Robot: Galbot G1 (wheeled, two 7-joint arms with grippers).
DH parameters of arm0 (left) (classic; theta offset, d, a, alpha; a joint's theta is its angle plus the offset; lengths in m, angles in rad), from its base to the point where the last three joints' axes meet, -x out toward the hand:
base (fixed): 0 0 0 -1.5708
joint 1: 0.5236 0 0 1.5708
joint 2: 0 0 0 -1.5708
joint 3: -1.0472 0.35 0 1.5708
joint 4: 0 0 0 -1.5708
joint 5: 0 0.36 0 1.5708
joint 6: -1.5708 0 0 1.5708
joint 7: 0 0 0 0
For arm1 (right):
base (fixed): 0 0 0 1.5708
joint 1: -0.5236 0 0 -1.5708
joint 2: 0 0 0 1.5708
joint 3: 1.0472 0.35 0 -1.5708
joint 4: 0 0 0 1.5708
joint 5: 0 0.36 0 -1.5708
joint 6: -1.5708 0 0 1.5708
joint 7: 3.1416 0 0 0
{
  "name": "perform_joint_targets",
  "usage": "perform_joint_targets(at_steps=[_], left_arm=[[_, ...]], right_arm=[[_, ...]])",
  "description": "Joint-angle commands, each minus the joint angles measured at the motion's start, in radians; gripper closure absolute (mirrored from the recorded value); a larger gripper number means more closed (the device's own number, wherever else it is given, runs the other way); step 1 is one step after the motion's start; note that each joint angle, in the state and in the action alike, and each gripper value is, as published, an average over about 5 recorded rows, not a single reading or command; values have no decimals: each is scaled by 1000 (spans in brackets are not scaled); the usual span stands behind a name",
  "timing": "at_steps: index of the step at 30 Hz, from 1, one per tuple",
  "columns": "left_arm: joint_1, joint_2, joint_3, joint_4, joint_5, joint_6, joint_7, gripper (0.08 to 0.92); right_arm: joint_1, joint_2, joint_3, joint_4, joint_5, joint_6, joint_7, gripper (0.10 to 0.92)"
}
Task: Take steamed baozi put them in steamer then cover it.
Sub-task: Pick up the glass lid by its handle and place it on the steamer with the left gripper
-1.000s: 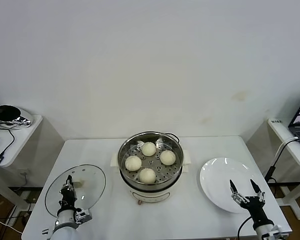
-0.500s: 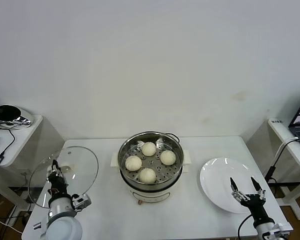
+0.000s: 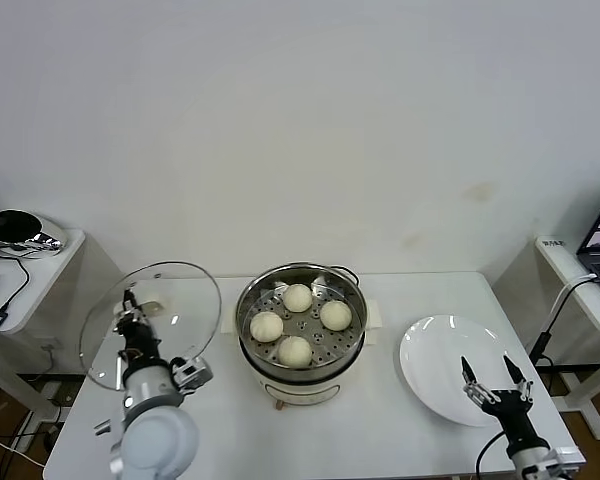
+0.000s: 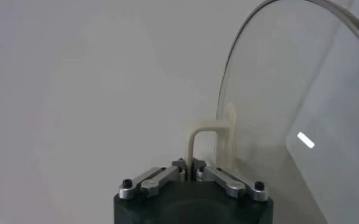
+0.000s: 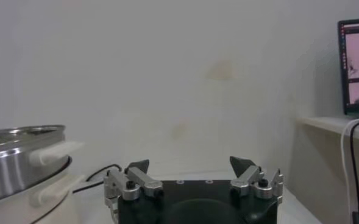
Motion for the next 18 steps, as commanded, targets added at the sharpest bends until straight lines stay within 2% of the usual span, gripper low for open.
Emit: perform_joint_targets(at_steps=[1,11,18], left_arm=[[-167,-91,192,121,125,49,96,870],[-296,-192,390,270,195,61,99,870],[-349,-200,518,378,169,62,48,870]], right_arm=[[1,31,4,-14,-36,4,3,203],[18,34,13,-32,-55,1,7,203],[27,41,2,-48,-66,5,9,203]])
